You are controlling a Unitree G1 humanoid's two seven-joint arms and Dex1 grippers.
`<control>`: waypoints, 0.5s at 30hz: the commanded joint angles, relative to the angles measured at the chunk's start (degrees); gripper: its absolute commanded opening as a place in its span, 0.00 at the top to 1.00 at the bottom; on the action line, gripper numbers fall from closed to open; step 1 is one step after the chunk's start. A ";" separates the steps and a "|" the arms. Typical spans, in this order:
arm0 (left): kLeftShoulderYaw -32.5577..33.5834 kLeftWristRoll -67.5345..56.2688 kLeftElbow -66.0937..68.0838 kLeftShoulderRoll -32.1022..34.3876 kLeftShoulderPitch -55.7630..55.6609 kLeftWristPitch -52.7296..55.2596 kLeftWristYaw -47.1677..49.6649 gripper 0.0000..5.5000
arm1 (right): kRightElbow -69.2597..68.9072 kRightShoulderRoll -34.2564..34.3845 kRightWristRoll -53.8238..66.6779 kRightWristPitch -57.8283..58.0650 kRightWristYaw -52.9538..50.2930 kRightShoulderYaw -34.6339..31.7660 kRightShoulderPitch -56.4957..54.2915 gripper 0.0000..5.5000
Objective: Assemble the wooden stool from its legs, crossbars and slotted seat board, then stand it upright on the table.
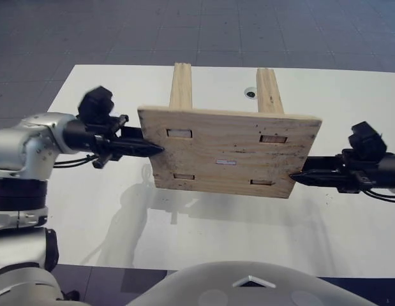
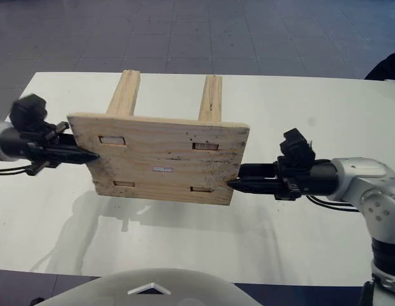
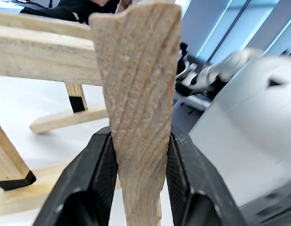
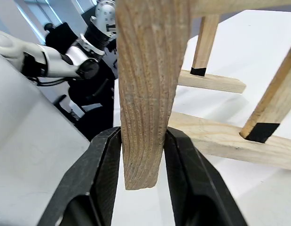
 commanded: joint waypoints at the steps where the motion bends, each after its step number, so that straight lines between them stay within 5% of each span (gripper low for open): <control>1: 4.31 -8.32 10.77 -6.97 -19.90 19.77 12.62 0.76 | 15.93 4.11 23.31 5.85 -21.35 -1.47 -20.33 0.76; 5: 12.04 -3.43 38.43 -17.94 -34.79 30.96 30.75 0.76 | 35.21 16.49 24.08 2.88 -52.63 0.59 -33.52 0.76; 8: 23.31 -8.67 58.06 -23.19 -41.12 17.84 51.87 0.76 | 44.74 29.73 19.90 -12.53 -73.93 -3.52 -42.20 0.76; 15: 36.23 -12.74 71.72 -34.95 -47.11 -11.68 83.97 0.76 | 76.85 37.61 12.30 -33.96 -77.40 -9.11 -58.14 0.75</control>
